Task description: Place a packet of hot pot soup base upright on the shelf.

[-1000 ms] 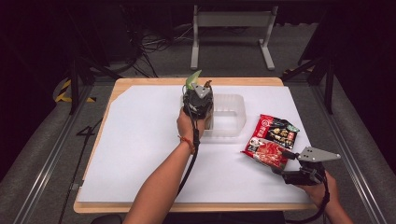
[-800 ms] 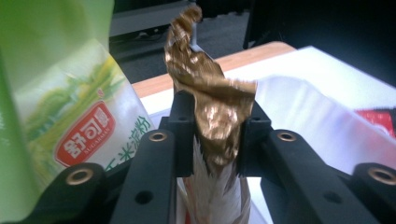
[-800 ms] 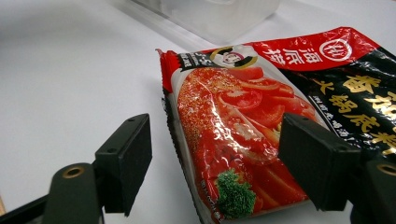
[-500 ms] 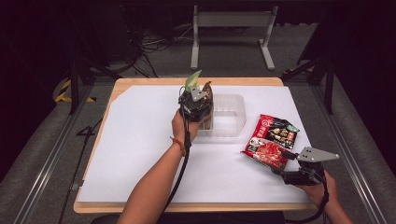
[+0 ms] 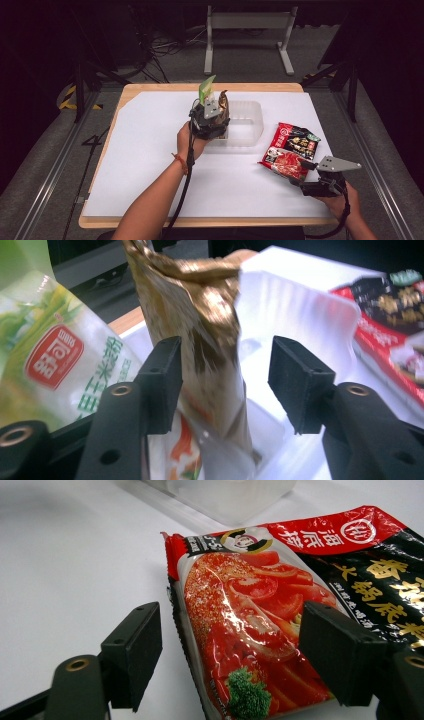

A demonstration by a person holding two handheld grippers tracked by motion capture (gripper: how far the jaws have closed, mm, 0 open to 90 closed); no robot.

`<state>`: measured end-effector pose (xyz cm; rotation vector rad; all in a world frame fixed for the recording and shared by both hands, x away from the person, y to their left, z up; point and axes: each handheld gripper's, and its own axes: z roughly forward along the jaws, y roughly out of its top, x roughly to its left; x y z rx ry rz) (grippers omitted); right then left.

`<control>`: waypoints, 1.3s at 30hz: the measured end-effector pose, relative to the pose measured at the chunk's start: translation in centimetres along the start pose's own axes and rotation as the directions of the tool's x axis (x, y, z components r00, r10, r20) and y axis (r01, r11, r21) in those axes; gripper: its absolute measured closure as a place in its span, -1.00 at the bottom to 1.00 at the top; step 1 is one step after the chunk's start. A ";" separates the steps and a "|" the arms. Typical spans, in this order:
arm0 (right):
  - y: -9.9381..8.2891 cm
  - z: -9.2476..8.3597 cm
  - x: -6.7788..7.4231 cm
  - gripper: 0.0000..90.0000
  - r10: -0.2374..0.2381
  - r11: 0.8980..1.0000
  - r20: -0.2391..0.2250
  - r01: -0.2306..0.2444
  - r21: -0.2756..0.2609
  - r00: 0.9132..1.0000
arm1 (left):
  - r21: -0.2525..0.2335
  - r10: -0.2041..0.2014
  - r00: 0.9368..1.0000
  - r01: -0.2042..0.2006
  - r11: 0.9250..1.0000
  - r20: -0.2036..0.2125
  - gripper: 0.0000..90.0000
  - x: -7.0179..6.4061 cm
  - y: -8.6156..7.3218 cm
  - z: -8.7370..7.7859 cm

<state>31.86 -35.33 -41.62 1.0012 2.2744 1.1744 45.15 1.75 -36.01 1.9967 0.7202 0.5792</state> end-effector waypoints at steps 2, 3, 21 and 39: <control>0.1 0.1 0.0 -0.42 0.005 1.000 -0.007 -0.005 -0.006 1.000 | -0.008 0.007 1.000 -0.007 1.000 0.024 -0.03 0.0 -0.4 -0.7; 0.2 0.1 -0.1 -0.41 0.010 1.000 -0.011 -0.010 -0.007 1.000 | -0.006 0.011 0.999 -0.011 1.000 0.031 -0.07 0.0 -0.6 -1.1; 0.4 0.6 0.2 -0.52 0.007 1.000 0.000 -0.007 0.012 1.000 | 0.023 0.165 0.978 -0.170 0.985 0.127 -0.61 -1.0 -4.9 -6.2; 0.2 -0.3 -0.3 -0.47 0.007 1.000 -0.007 -0.007 -0.013 1.000 | 0.129 0.131 0.986 -0.144 0.981 0.103 -0.79 1.5 -12.5 -10.8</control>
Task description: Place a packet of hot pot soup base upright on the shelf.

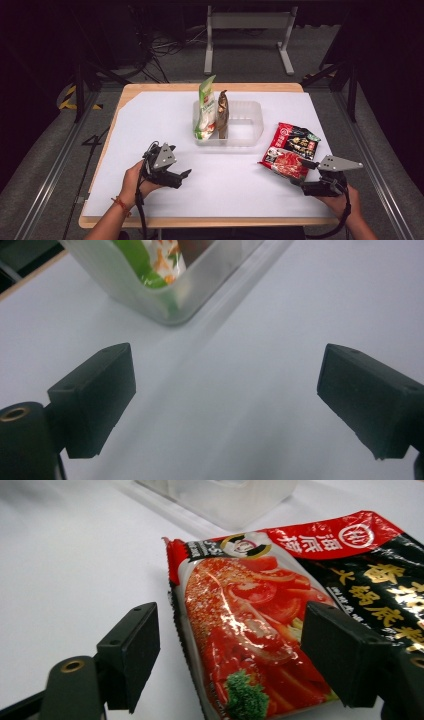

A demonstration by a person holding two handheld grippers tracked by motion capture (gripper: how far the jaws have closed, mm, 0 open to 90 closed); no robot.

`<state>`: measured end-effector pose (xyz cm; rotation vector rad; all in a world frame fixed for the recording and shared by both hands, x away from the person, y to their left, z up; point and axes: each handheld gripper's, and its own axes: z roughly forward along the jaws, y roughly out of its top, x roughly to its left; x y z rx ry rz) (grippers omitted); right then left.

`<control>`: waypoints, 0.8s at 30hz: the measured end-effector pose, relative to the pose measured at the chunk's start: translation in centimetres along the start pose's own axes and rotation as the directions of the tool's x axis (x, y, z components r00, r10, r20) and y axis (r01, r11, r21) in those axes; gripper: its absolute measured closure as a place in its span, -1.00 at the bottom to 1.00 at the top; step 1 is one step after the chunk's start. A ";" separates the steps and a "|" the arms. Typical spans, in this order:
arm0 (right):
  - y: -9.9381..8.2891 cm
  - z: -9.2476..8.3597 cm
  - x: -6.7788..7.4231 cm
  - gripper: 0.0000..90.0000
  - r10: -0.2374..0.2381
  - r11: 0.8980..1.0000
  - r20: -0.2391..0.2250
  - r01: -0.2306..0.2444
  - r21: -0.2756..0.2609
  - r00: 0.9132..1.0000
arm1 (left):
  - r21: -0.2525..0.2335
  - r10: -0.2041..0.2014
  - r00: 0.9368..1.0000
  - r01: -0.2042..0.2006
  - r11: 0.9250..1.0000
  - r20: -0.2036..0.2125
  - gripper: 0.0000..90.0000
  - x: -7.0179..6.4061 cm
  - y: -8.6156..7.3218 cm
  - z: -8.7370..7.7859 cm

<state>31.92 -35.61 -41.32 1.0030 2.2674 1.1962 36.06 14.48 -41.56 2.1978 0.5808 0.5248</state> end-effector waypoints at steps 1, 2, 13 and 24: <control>0.0 0.0 -0.2 -0.44 0.006 1.000 -0.002 -0.006 -0.004 1.000 | 0.003 -0.007 1.000 0.007 1.000 -0.004 -0.79 0.1 -0.4 -0.2; 0.0 0.0 -0.4 -0.44 0.008 1.000 0.002 -0.008 -0.006 1.000 | 0.002 -0.013 1.000 0.013 1.000 -0.006 -0.79 0.1 -0.8 -0.4; 0.1 0.3 -1.5 -0.49 0.040 0.999 0.038 -0.040 0.007 0.998 | -0.024 -0.073 0.997 0.073 0.997 -0.010 -0.78 -0.4 -4.1 -1.7; 0.7 0.8 -4.4 -0.42 0.077 0.997 0.075 -0.079 0.014 0.994 | 0.007 -0.042 0.999 0.042 0.999 -0.011 -0.77 -0.5 -4.2 -0.9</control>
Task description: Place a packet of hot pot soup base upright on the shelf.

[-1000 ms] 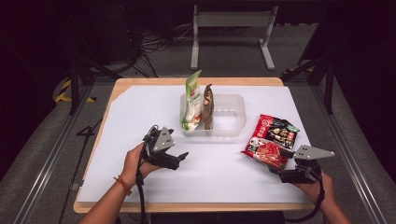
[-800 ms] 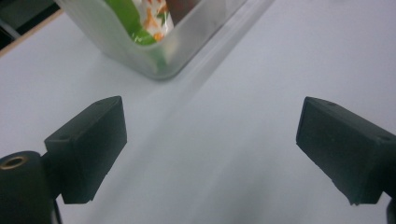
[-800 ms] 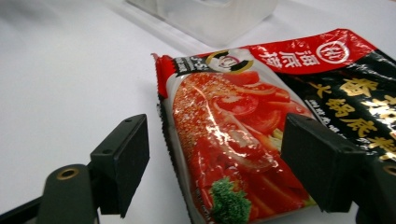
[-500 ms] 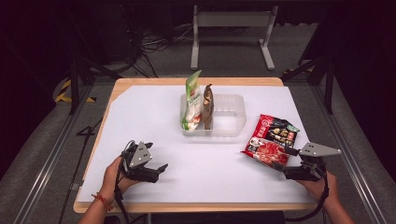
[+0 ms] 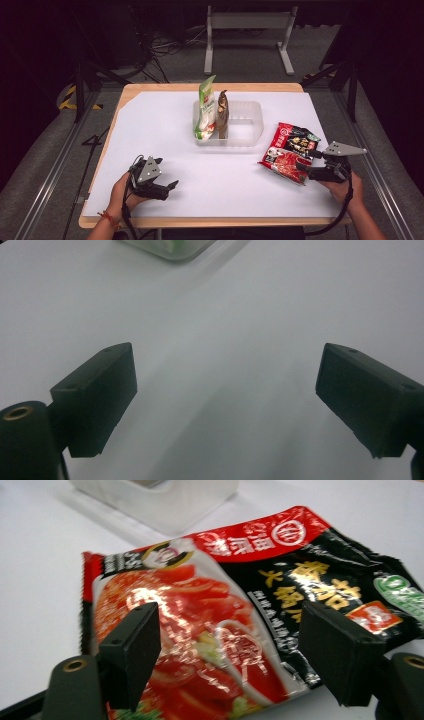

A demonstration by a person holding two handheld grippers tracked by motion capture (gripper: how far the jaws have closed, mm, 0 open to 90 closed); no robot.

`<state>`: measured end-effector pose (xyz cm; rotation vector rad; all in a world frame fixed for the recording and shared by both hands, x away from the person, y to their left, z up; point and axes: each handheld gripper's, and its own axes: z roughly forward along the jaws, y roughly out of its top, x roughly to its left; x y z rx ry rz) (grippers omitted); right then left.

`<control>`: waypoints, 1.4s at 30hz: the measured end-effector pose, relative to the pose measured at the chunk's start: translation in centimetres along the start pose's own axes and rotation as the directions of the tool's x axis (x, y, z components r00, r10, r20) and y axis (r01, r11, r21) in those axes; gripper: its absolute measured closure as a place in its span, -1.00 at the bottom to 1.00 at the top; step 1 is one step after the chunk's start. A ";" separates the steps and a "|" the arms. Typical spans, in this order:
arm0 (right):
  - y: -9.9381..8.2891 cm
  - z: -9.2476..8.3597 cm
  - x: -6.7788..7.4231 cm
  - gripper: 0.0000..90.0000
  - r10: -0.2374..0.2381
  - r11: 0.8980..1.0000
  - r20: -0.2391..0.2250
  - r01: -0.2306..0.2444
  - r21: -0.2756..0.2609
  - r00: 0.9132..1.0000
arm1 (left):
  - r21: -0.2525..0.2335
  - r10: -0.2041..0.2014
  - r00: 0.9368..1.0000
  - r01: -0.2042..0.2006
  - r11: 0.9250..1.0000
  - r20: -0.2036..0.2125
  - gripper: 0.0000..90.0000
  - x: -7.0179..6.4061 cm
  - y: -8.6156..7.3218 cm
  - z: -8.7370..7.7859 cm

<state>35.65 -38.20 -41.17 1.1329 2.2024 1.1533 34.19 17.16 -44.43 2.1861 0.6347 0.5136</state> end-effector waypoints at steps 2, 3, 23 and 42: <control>0.2 0.3 -0.7 -0.45 0.012 1.000 0.016 -0.013 0.016 1.000 | -0.007 -0.006 1.000 0.006 1.000 0.004 -0.77 -0.1 0.1 0.0; 0.3 0.4 -1.1 -0.45 0.013 1.000 0.028 -0.014 0.021 1.000 | -0.005 -0.004 1.000 0.004 1.000 0.001 -0.77 -0.1 0.1 0.0; 1.5 4.2 -8.2 -0.65 0.213 0.974 0.139 -0.221 0.041 0.967 | -0.009 0.012 1.000 -0.012 1.000 -0.011 -0.76 -0.1 0.0 -0.1; 0.6 3.2 -9.0 0.48 0.281 0.959 0.122 -0.284 0.004 0.952 | -0.003 0.028 0.999 -0.028 1.000 0.017 -0.72 -0.3 0.0 0.1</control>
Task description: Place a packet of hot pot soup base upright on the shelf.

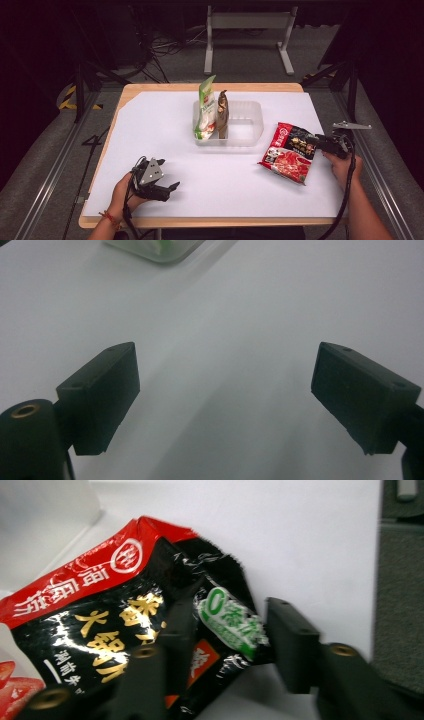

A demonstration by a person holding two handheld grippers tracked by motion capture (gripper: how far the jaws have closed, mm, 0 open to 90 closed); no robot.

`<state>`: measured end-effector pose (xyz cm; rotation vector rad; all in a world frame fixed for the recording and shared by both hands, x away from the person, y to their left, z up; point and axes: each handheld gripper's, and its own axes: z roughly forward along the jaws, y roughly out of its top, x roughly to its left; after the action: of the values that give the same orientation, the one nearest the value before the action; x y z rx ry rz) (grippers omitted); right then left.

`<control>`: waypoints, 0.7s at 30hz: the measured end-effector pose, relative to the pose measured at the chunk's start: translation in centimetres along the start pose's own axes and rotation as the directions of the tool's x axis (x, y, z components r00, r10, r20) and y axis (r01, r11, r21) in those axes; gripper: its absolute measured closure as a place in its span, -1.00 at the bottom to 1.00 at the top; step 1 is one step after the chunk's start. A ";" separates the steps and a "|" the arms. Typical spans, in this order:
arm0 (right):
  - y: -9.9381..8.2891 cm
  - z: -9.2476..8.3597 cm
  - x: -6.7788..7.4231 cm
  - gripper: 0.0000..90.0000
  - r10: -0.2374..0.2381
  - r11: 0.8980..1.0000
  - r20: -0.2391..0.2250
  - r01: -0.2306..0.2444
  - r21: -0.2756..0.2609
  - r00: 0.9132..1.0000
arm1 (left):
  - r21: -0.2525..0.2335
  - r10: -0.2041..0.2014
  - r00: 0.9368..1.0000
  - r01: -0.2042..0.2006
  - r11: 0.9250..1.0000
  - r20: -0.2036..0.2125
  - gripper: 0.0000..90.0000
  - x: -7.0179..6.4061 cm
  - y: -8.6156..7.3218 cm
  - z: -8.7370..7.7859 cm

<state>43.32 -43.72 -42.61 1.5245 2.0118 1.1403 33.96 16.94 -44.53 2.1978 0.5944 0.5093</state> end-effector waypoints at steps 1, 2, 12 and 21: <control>0.0 -0.1 -0.1 0.55 0.002 1.000 -0.001 -0.002 -0.005 1.000 | 0.003 -0.001 1.000 0.001 1.000 0.001 -0.72 0.0 0.0 0.0; -0.1 -0.2 -0.3 0.63 0.011 1.000 -0.007 -0.011 -0.010 1.000 | 0.009 0.000 1.000 0.000 1.000 0.002 -0.72 0.0 0.0 0.1; 0.5 -0.9 0.4 0.57 -0.011 0.999 0.070 0.013 -0.034 0.997 | 0.019 0.013 1.000 -0.013 1.000 0.004 -0.71 0.0 -0.1 0.2; 0.1 -1.3 0.2 0.95 -0.061 0.998 0.172 0.063 -0.008 0.983 | 0.026 0.017 1.000 -0.017 1.000 0.000 -0.72 0.0 0.0 0.3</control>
<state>42.36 -44.07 -41.71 1.4885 1.9182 0.9617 34.14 16.76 -44.74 2.2293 0.5862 0.5133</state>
